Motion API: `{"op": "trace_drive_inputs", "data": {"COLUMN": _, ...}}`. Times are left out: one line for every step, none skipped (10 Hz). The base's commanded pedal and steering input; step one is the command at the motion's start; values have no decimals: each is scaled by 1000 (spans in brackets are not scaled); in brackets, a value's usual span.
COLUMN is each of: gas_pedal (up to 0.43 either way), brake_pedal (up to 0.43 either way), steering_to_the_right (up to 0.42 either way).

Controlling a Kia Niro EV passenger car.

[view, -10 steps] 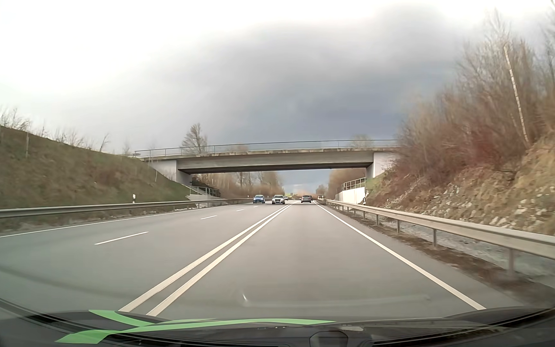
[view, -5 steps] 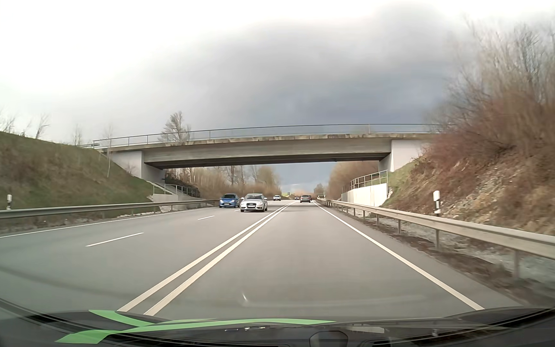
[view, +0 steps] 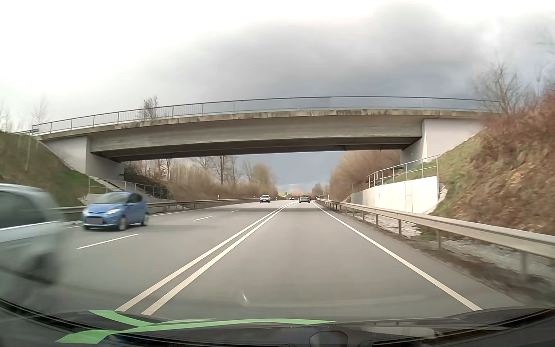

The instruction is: Follow the waypoints while adhering to traffic rules and regulations

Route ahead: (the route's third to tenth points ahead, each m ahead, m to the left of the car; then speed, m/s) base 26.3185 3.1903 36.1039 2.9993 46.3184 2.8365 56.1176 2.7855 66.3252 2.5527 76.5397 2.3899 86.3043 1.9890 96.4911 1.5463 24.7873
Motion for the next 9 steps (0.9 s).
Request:
{"op": "trace_drive_inputs", "data": {"gas_pedal": 280, "brake_pedal": 0, "steering_to_the_right": 1}}
{"op": "trace_drive_inputs", "data": {"gas_pedal": 280, "brake_pedal": 0, "steering_to_the_right": 1}}
{"op": "trace_drive_inputs", "data": {"gas_pedal": 280, "brake_pedal": 0, "steering_to_the_right": 1}}
{"op": "trace_drive_inputs", "data": {"gas_pedal": 280, "brake_pedal": 0, "steering_to_the_right": 1}}
{"op": "trace_drive_inputs", "data": {"gas_pedal": 280, "brake_pedal": 0, "steering_to_the_right": 1}}
{"op": "trace_drive_inputs", "data": {"gas_pedal": 268, "brake_pedal": 0, "steering_to_the_right": 1}}
{"op": "trace_drive_inputs", "data": {"gas_pedal": 268, "brake_pedal": 0, "steering_to_the_right": 0}}
{"op": "trace_drive_inputs", "data": {"gas_pedal": 268, "brake_pedal": 0, "steering_to_the_right": -1}}
{"op": "trace_drive_inputs", "data": {"gas_pedal": 268, "brake_pedal": 0, "steering_to_the_right": -1}}
